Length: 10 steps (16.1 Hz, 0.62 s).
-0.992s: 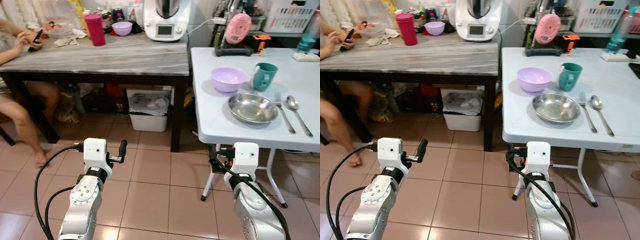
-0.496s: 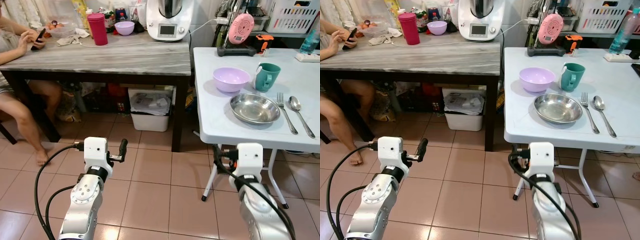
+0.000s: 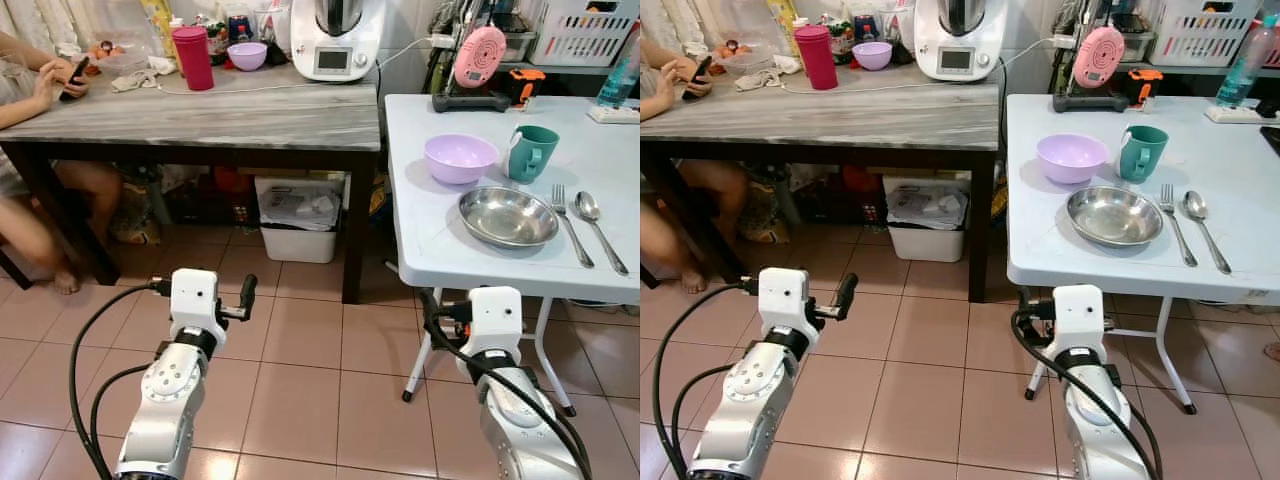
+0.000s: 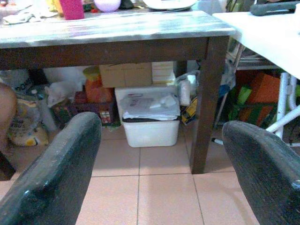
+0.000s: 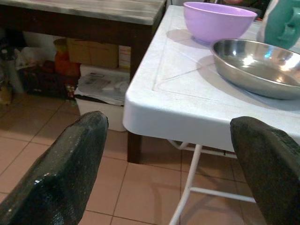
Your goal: Setting the table
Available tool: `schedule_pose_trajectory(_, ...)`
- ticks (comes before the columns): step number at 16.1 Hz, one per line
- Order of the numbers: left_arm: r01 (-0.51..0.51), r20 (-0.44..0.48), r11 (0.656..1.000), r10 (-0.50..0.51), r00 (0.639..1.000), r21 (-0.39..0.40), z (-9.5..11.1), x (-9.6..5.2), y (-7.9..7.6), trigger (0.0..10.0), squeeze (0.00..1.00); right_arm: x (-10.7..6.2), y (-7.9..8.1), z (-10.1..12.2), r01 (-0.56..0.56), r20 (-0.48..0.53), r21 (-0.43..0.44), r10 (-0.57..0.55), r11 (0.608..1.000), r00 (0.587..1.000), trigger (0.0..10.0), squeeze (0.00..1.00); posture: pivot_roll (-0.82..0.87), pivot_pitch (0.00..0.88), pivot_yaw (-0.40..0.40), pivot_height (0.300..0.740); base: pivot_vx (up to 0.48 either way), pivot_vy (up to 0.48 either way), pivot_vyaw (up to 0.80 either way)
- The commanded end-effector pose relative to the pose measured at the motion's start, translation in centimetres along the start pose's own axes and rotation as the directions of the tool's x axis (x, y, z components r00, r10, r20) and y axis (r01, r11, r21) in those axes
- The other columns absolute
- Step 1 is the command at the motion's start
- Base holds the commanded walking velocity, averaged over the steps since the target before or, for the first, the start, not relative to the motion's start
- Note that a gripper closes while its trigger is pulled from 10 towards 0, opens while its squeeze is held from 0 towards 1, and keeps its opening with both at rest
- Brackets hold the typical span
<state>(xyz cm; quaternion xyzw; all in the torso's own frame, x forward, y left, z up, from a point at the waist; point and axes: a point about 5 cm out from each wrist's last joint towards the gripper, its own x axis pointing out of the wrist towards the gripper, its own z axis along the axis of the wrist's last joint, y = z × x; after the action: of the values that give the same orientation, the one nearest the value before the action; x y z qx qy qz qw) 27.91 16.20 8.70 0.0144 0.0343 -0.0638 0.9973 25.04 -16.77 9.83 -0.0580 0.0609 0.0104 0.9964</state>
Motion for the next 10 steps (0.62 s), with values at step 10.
schedule_pose_trajectory(10, 0.064, -0.01, 0.998, -0.064, 0.998, -0.027, 0.03, 0.21, -0.58, 10.0, 0.0, 0.21, 0.06, 0.66, 0.002, 0.034, -0.016, -0.001, 1.0, 0.999, 10.0, 0.0, -0.23, 0.0, 0.034, 0.74, 0.0, -0.343, 0.0)
